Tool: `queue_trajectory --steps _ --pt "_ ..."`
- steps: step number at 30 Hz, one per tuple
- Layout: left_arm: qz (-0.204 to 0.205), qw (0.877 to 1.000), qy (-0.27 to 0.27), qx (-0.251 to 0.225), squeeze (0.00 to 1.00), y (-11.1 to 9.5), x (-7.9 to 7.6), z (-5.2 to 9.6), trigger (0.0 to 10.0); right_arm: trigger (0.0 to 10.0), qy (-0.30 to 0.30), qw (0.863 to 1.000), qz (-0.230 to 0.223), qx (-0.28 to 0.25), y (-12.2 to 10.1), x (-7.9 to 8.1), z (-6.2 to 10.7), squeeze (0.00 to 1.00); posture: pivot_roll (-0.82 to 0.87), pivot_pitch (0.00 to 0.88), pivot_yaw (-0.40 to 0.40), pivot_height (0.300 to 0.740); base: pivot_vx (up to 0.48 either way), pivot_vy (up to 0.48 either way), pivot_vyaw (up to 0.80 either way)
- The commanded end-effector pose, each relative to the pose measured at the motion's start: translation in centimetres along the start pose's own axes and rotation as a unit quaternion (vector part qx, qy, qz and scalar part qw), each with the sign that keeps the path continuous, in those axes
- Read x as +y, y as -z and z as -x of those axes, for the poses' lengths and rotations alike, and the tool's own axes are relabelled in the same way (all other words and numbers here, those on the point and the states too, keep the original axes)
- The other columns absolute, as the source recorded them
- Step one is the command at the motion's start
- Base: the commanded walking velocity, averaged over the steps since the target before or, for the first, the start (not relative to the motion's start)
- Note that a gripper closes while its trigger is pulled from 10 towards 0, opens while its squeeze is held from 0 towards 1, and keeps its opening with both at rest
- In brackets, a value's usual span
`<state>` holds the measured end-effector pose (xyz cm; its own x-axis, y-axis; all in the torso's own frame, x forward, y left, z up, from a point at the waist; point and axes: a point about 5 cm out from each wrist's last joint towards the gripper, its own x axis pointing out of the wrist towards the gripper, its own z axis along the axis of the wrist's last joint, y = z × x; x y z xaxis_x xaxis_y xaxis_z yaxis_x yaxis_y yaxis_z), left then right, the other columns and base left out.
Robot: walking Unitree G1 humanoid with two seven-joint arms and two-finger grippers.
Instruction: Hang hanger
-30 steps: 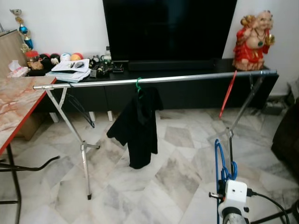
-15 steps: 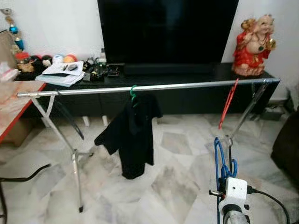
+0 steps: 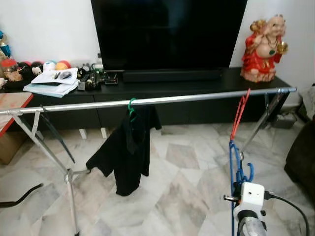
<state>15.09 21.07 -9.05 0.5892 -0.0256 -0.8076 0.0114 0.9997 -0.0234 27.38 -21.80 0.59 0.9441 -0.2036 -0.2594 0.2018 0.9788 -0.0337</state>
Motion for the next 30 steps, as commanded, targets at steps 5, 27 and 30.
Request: queue_trajectory --steps 5,27,30 --pt "0.002 1.000 -0.001 -0.001 0.00 -0.3 0.2 -0.1 10.0 10.0 -0.037 0.999 -0.004 -0.023 -1.6 1.9 -0.9 0.00 0.06 0.000 -0.015 0.740 0.301 0.000 0.16" --pt "-0.007 1.000 -0.010 0.026 0.00 1.2 1.3 0.6 10.0 10.0 -0.033 0.999 -0.016 0.002 -0.9 2.6 -0.7 0.00 0.07 0.000 0.007 0.740 0.294 0.000 0.22" --pt "-0.007 1.000 -0.011 0.028 0.00 1.3 1.4 0.6 10.0 10.0 -0.028 1.000 -0.014 0.005 -1.0 2.5 -0.9 0.00 0.07 0.000 0.007 0.740 0.281 0.000 0.00"
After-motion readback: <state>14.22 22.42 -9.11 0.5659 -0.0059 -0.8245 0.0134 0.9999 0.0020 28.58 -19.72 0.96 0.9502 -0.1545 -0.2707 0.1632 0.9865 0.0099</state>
